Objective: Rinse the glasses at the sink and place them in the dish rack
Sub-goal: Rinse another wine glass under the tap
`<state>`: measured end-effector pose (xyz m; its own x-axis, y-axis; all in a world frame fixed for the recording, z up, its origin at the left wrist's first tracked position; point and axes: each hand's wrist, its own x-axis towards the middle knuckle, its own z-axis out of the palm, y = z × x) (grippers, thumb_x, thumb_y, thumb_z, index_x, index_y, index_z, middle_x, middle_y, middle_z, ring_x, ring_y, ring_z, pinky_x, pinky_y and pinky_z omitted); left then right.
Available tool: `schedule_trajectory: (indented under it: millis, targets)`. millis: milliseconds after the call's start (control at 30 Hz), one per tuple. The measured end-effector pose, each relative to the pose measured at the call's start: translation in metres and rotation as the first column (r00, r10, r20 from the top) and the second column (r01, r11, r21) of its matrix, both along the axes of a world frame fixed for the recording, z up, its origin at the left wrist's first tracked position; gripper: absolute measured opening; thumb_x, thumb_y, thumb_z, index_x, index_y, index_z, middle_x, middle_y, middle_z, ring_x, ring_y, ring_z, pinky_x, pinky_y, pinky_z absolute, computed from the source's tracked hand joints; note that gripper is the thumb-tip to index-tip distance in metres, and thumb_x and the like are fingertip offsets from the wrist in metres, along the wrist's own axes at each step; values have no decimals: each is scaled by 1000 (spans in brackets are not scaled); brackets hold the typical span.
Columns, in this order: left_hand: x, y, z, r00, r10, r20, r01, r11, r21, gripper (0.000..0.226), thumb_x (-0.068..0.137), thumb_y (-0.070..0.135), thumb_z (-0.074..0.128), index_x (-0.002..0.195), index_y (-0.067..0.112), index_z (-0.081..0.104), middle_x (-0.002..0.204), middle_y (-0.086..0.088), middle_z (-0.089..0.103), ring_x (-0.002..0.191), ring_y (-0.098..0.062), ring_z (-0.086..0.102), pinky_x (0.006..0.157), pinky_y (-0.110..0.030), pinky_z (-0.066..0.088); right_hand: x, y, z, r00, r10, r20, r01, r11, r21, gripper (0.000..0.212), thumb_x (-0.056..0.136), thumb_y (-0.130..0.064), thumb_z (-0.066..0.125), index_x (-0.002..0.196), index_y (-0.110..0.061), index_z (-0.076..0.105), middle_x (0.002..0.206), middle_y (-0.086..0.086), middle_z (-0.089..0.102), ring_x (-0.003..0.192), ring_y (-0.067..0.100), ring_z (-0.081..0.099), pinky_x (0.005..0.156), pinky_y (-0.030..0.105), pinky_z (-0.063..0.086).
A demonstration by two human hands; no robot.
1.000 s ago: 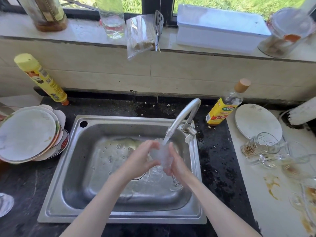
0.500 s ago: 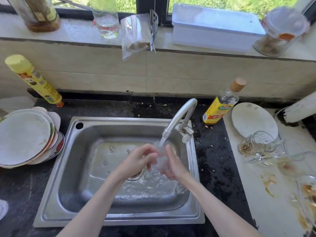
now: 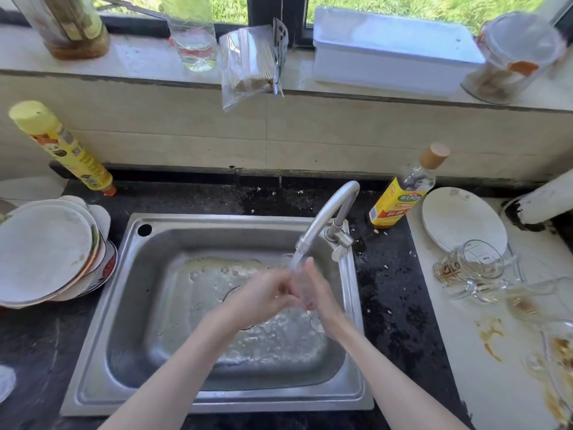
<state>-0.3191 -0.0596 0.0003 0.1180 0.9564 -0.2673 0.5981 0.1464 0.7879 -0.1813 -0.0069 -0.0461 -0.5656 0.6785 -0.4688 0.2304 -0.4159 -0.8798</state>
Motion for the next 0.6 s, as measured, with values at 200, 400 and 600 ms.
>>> schedule_trajectory:
  millis: [200, 400, 600]
  targets:
    - [-1, 8, 7, 851, -364, -378, 320, 931, -177, 29, 85, 7, 52, 103, 21, 69, 97, 5, 71, 91, -18, 62, 75, -30, 49, -3, 5, 6, 999, -19, 44, 21, 998, -60, 72, 78, -76, 25, 96, -25, 72, 102, 3, 72, 96, 18, 66, 82, 33, 52]
    - [3, 1, 2, 982, 35, -186, -20, 996, 86, 40, 70, 2, 67, 62, 32, 42, 68, 18, 52, 70, -6, 52, 64, -29, 43, 7, 4, -5, 998, -47, 33, 45, 997, 57, 77, 78, -77, 35, 117, -17, 63, 114, 4, 67, 109, 14, 59, 99, 34, 42]
    - [3, 10, 8, 821, -443, -360, 404, 896, -183, 28, 85, 15, 60, 113, 20, 60, 111, -1, 63, 100, -24, 59, 84, -37, 47, 13, 16, -6, 997, 73, 15, -70, 987, -144, 68, 98, -50, 11, 85, -20, 71, 73, -5, 73, 65, 5, 68, 60, 18, 50]
